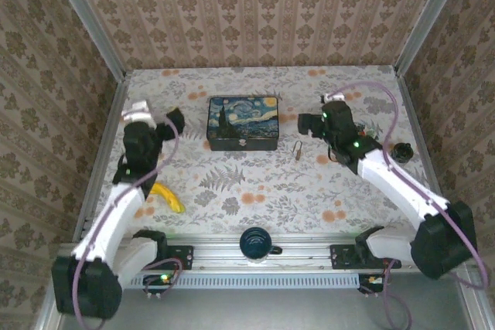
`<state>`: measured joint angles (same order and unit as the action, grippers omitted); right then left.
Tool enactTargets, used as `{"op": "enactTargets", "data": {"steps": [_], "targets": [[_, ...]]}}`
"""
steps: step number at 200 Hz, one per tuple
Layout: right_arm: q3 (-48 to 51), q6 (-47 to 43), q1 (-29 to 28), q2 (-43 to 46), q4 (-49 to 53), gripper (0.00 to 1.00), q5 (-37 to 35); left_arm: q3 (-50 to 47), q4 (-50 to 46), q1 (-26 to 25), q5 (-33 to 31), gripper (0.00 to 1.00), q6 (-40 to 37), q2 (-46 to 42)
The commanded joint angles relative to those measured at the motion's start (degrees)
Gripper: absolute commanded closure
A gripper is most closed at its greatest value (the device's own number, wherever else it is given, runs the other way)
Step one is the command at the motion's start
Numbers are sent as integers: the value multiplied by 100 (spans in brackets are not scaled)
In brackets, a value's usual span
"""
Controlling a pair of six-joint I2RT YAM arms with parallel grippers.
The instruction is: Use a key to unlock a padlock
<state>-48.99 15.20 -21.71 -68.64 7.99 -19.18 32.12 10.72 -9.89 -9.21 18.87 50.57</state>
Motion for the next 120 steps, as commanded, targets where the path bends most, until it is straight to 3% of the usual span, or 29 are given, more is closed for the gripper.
{"op": "enactTargets", "data": {"steps": [1, 19, 46, 120], "targets": [[1067, -1021, 27, 482, -1322, 0, -1029, -917, 450, 317, -643, 0, -1114, -673], [1824, -1500, 126, 913, -2313, 0, -1285, -1358, 807, 550, -554, 0, -1482, -935], [2382, -1593, 741, 1051, -2911, 0, -753, -1849, 1972, 762, -78, 0, -1813, -403], [3147, -1529, 1700, -4, -5054, 0, 401, -2155, 5359, 875, 1158, 0, -2303, 2733]]}}
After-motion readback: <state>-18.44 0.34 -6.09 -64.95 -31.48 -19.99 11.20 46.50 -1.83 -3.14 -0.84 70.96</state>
